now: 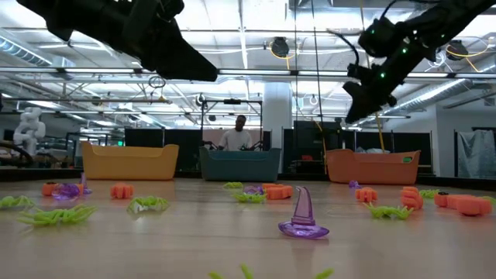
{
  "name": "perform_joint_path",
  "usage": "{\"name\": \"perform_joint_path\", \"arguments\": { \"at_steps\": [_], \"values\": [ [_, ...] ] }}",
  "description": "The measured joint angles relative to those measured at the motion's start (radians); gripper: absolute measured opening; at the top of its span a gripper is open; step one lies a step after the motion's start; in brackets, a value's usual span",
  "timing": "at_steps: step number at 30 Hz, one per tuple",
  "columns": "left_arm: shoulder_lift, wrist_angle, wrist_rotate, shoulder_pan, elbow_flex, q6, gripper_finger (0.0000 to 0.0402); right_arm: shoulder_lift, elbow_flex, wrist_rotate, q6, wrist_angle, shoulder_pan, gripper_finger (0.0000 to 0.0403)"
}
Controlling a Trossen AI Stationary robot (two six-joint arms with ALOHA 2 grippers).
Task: Sort Halloween decoration
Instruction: Put the violet witch hat toy into the orange bin
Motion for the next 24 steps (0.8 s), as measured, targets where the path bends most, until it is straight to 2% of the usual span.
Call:
{"name": "perform_joint_path", "arguments": {
  "at_steps": [3,9,16,24],
  "values": [
    [0.0,0.0,0.0,0.0,0.0,0.0,0.0223,0.036,0.0,-0.051,0.03,-0.028,-0.061,0.0043],
    [0.0,0.0,0.0,0.0,0.0,-0.001,0.0223,0.129,0.0,-0.052,0.034,-0.04,-0.127,0.0043],
    [0.0,0.0,0.0,0.0,0.0,-0.001,0.0223,0.224,0.0,-0.051,0.038,-0.042,-0.167,0.0043],
    [0.0,0.0,0.0,0.0,0.0,-0.001,0.0223,0.258,0.0,-0.047,0.046,-0.033,-0.183,0.0043]
  ]
}}
